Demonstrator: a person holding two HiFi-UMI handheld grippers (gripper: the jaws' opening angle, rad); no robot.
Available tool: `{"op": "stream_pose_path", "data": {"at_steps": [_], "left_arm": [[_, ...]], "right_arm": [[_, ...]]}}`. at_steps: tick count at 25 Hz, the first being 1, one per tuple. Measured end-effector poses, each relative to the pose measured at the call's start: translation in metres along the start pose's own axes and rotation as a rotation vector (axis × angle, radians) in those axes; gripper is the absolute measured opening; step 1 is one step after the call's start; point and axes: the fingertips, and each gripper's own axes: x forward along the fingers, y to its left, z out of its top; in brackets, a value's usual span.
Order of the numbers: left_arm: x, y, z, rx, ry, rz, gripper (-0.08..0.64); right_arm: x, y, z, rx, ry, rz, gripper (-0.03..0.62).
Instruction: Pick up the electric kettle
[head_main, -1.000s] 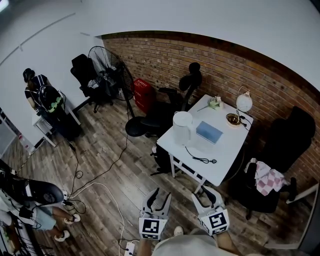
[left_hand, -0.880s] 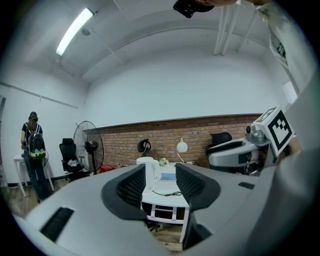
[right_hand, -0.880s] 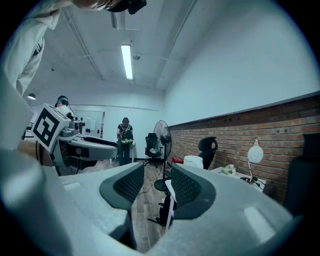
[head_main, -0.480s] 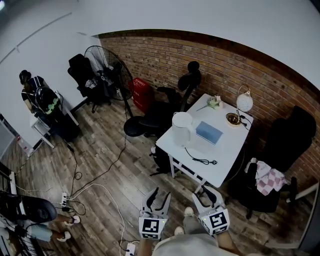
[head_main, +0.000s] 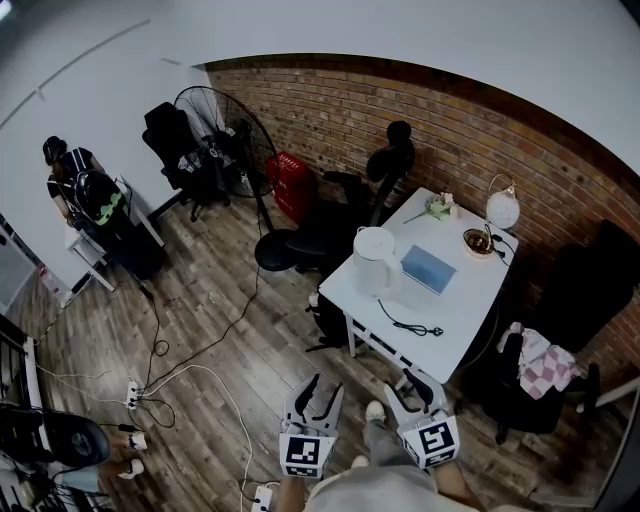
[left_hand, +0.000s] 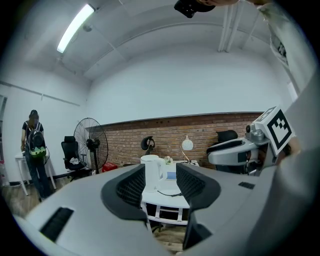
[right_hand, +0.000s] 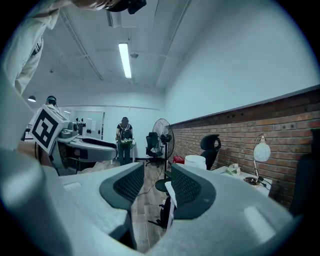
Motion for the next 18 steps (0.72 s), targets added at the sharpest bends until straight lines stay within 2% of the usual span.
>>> {"op": "stream_pose_path", "data": {"at_steps": [9, 18], "left_arm": [[0.042, 0.016, 0.01, 0.009, -0.022, 0.0, 0.198], [0.091, 0.028, 0.018, -0.001, 0.008, 0.019, 0.199]], "right_arm": [[0.034, -0.029, 0.004, 0.003, 0.007, 0.013, 0.173], [0.071, -0.071, 0.017, 0.006, 0.005, 0.012, 0.172]]}}
